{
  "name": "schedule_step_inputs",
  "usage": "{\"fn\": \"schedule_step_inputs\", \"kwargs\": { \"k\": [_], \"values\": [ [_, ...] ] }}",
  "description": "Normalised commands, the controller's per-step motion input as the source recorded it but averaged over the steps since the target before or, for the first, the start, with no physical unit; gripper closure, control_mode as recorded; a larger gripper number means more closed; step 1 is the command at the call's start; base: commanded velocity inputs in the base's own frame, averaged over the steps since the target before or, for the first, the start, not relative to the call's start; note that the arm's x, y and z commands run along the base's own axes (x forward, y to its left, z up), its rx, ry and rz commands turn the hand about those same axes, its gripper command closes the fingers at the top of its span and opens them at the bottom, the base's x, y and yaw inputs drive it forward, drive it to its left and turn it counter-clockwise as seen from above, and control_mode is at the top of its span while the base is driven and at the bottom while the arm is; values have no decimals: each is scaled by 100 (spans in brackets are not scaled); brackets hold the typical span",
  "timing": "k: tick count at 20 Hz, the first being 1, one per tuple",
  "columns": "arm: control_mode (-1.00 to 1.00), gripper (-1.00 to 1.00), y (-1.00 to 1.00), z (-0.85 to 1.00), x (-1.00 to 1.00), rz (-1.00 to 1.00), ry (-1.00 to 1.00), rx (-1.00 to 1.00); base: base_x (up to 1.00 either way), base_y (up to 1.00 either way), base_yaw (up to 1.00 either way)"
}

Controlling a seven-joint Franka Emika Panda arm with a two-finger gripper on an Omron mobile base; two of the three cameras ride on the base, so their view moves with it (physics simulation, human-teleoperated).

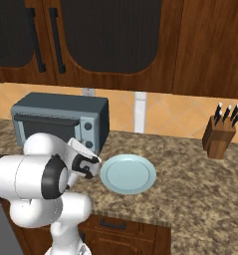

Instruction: Pick up the kebab skewer and baguette bread, and place them inside the toaster oven. Close the toaster oven door and start by setting the timer.

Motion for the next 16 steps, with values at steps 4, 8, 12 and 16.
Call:
{"fn": "schedule_step_inputs", "kwargs": {
  "k": [4, 8, 12, 16],
  "values": [
    [-100, -100, 0, 27, 2, 0, 0, 0, 0, 0, 0],
    [-100, -100, 0, -2, 15, 0, 0, -1, 0, 0, 0],
    [-100, -100, 0, -12, 8, 0, 0, -2, 0, 0, 0],
    [-100, -100, 0, -28, 0, 1, 0, -3, 0, 0, 0]
  ]
}}
